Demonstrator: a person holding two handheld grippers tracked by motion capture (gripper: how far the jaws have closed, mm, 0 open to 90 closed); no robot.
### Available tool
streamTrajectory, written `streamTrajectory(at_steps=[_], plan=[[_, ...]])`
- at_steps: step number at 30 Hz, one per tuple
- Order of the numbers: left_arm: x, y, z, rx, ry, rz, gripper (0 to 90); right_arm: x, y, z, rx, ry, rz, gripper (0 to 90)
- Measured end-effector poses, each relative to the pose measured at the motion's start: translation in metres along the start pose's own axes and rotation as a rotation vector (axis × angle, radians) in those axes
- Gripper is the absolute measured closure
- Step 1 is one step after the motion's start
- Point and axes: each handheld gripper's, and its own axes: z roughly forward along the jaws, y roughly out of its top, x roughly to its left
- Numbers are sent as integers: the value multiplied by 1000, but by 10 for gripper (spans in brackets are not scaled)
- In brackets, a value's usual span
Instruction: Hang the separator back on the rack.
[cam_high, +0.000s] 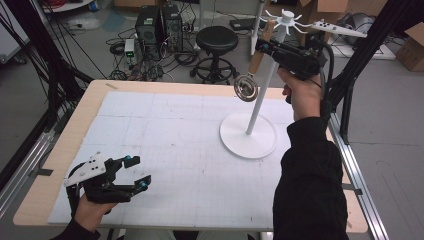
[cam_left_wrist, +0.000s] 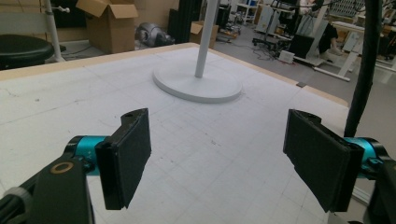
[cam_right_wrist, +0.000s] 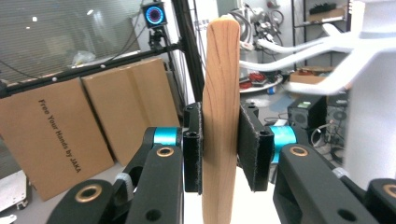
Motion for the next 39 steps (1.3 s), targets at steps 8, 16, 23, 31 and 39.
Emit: streamTrajectory(at_steps=[8,16,23,31,39], plan=[[2,0,-1,-3,1,-5,238,-4,-5,-4,31,-68,-6,721],[8,0,-3,-19,14,-7,237,9,-20,-20,26,-113,-107,470],[15,-2,-6,-15,29,-16,236,22,-64,-51,12,-160,-158,335],[18,-4,-4,-22,41,-24,233,31,-136,-94,46,-245,-169,221],[21,-5,-9,-43,61,-35,232,43,-207,-130,93,-325,-158,196]])
